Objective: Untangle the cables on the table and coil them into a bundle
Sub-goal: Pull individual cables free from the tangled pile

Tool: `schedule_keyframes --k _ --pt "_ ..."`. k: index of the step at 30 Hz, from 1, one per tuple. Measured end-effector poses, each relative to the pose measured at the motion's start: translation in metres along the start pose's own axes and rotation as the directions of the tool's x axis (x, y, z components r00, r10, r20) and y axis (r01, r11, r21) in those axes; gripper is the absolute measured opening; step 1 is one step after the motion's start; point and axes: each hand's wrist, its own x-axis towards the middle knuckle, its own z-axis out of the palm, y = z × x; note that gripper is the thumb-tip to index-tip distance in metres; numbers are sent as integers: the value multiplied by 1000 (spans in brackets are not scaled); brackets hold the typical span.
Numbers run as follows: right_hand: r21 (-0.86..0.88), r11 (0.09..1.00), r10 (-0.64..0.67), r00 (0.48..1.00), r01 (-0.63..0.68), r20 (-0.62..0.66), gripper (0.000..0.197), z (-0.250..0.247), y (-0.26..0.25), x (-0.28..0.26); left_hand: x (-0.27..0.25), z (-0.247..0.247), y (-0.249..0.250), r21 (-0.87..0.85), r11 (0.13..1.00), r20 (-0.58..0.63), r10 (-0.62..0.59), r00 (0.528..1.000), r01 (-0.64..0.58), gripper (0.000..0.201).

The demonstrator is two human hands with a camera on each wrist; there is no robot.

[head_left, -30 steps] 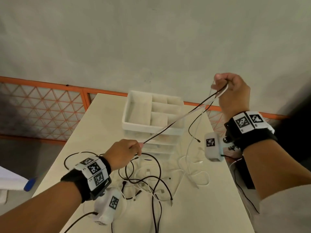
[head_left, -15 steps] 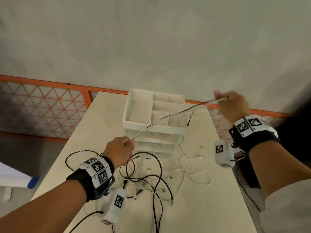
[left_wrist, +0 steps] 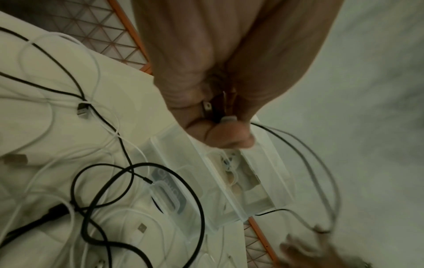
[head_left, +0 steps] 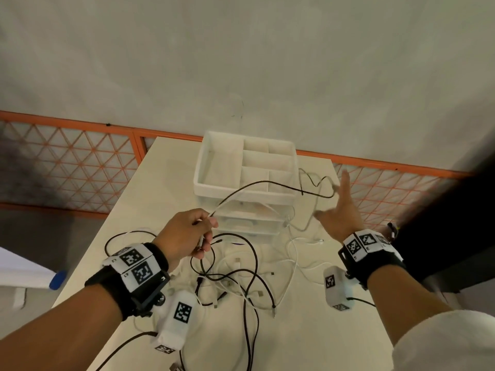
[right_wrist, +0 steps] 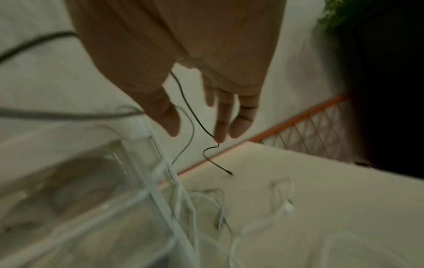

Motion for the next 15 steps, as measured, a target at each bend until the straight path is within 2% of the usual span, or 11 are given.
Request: schedule_keyframes --k 1,3,5,6,7,10,11,12,13,14,15 --pt "-62 987 149 989 -148 5 114 8 10 -2 -2 1 0 -24 1000 -10 -13 1000 13 18" --pt "-154 904 418 901 -400 114 104 33 47 -3 -5 3 -1 -55 998 -21 -37 999 36 18" --pt "-126 841 535 775 -526 337 90 56 62 -19 -9 5 -1 -81 996 -13 -48 999 47 21" --pt "-61 821 538 735 -567 412 81 66 60 -30 -11 7 0 -105 993 0 -47 999 46 22" --pt "25 813 510 733 -581 451 74 74 57 -41 -13 9 2 -135 990 16 -43 999 45 23" --pt "114 873 386 814 -474 433 83 94 55 -53 -17 13 14 -235 971 61 -18 998 32 26" --pt "107 882 376 823 -458 426 75 98 52 -53 -18 14 18 -263 964 69 -4 998 22 27" --pt "71 899 368 834 -431 411 59 99 47 -54 -19 15 22 -290 957 70 11 997 10 27" --pt "11 927 342 856 -375 388 35 97 37 -54 -19 14 26 -317 948 65 25 998 -3 26" --pt "-58 955 291 887 -290 359 16 94 30 -54 -20 13 31 -345 939 54 40 998 -19 25" --pt "-103 977 209 925 -185 318 14 88 20 -53 -20 12 35 -369 928 35 55 998 -38 24"
